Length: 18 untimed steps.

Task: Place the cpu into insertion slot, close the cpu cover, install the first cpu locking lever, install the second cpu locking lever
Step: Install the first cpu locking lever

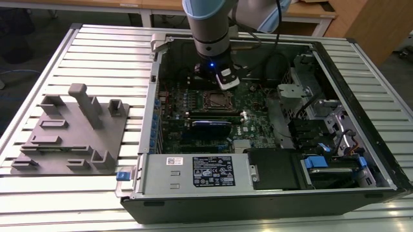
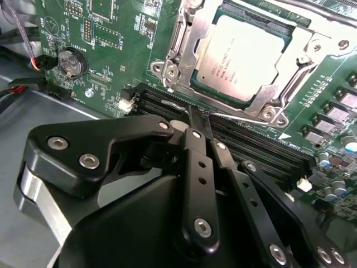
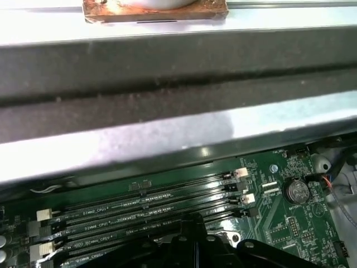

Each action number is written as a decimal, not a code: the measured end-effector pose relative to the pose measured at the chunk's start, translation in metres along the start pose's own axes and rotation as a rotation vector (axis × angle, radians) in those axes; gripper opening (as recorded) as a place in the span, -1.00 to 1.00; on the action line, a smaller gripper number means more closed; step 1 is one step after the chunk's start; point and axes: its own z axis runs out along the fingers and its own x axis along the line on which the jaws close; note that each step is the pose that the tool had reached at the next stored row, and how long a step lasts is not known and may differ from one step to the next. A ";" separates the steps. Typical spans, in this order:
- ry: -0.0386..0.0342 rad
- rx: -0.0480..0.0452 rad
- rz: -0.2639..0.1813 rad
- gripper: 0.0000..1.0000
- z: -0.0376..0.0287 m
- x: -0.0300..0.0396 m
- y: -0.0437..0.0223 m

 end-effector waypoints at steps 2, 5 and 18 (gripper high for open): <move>-0.0034 -0.0009 0.000 -0.80 0.0005 0.0011 -0.0003; -0.0084 -0.0018 -0.001 -0.80 0.0005 0.0039 -0.0011; -0.0319 -0.0075 -0.006 -0.80 0.0038 0.0098 -0.0044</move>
